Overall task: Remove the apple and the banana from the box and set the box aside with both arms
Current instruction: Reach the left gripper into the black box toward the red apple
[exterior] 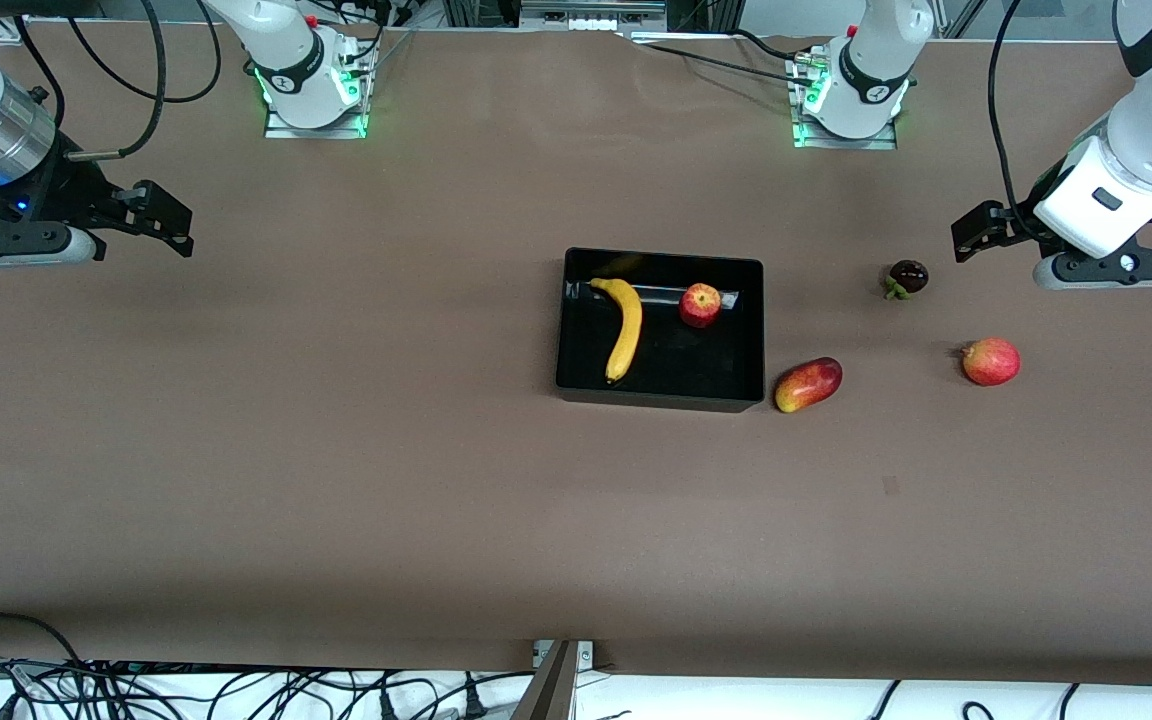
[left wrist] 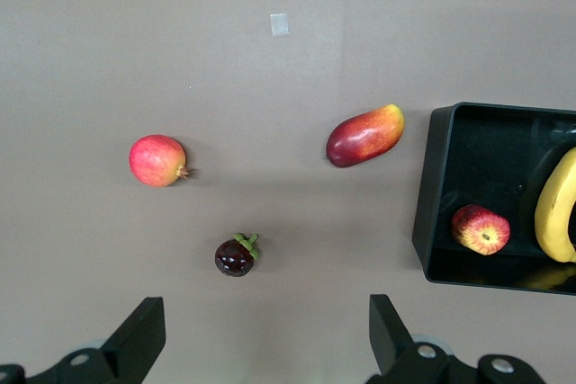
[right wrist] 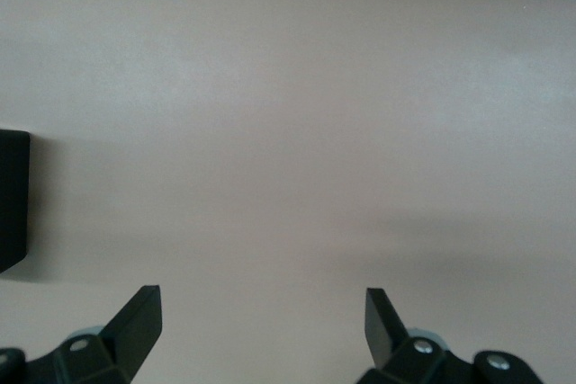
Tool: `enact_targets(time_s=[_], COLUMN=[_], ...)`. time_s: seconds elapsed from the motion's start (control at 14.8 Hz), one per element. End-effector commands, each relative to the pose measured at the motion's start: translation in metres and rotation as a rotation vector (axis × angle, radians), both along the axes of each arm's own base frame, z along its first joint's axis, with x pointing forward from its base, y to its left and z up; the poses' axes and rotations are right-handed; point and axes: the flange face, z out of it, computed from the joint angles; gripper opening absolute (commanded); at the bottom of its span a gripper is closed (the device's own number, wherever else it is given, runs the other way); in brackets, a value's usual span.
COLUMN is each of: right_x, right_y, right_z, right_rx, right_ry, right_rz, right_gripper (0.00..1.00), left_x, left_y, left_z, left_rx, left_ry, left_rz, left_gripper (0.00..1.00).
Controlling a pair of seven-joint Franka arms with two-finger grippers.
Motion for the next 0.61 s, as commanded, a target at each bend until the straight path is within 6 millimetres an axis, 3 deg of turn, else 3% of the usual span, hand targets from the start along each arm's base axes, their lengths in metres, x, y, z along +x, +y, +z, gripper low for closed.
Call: enact_targets(time_s=[0.0, 0.27, 0.34, 0.4, 0.54], right_x=[0.0, 0.0, 0.0, 0.0, 0.0], right_y=[0.0, 0.0, 0.0, 0.0, 0.0], right_z=[0.006, 0.006, 0.005, 0.005, 0.006], right_rx=[-0.001, -0.001, -0.001, -0.003, -0.002], right_ry=[0.002, 0.002, 0.003, 0.003, 0.0], right_rz=[0.0, 0.0, 0.0, 0.0, -0.002], right_gripper=[1.0, 1.0, 1.0, 1.0, 1.0], left_x=[0.004, 0.002, -0.001, 0.001, -0.004], left_y=[0.001, -0.005, -0.007, -0.015, -0.036], left_z=[0.006, 0.005, 0.0, -0.019, -0.03], left_rx=[0.008, 0.003, 0.004, 0.011, 0.023], left_ry=[0.006, 0.016, 0.043, 0.116, 0.203], left_rz=[-0.022, -0.029, -0.034, -0.046, -0.086], left_gripper=[1.0, 1.0, 1.0, 1.0, 1.0])
